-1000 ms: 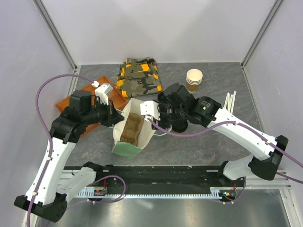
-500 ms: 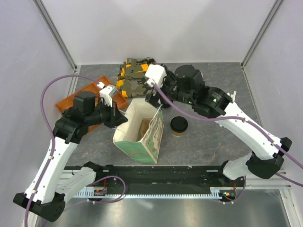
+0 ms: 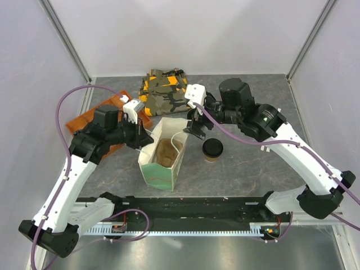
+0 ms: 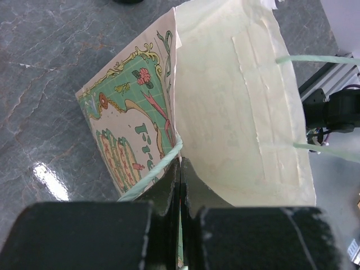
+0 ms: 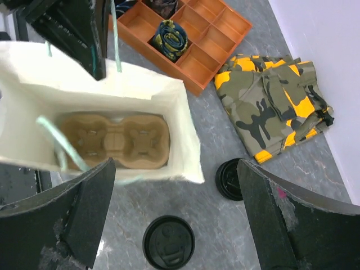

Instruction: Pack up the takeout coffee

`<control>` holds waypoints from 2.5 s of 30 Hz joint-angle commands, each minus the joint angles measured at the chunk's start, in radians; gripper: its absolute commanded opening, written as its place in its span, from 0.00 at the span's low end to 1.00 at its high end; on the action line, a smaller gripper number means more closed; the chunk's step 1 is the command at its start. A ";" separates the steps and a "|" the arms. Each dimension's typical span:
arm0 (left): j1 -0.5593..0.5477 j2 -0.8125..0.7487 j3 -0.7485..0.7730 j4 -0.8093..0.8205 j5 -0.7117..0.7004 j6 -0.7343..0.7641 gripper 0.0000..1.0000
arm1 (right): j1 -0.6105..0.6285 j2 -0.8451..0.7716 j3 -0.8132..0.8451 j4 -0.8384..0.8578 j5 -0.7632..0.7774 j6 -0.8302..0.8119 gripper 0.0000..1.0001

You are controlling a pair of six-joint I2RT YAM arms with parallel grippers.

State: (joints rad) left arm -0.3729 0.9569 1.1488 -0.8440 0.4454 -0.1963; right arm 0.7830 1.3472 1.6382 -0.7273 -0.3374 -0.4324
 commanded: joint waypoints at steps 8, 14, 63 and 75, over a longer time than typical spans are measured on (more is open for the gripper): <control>-0.004 -0.026 0.014 0.036 -0.024 0.046 0.02 | -0.181 0.110 0.163 -0.095 0.067 0.191 0.98; -0.004 -0.017 0.022 0.040 -0.024 0.066 0.02 | -0.255 0.082 -0.004 -0.249 0.104 0.083 0.98; -0.004 -0.021 0.008 0.039 -0.005 0.103 0.02 | -0.139 0.276 -0.310 -0.181 0.227 0.064 0.98; -0.004 -0.023 0.009 0.037 -0.001 0.103 0.02 | -0.139 0.256 -0.330 -0.176 0.236 0.052 0.79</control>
State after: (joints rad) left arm -0.3737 0.9463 1.1488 -0.8356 0.4374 -0.1318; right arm 0.6388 1.6299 1.3258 -0.9165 -0.1078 -0.3729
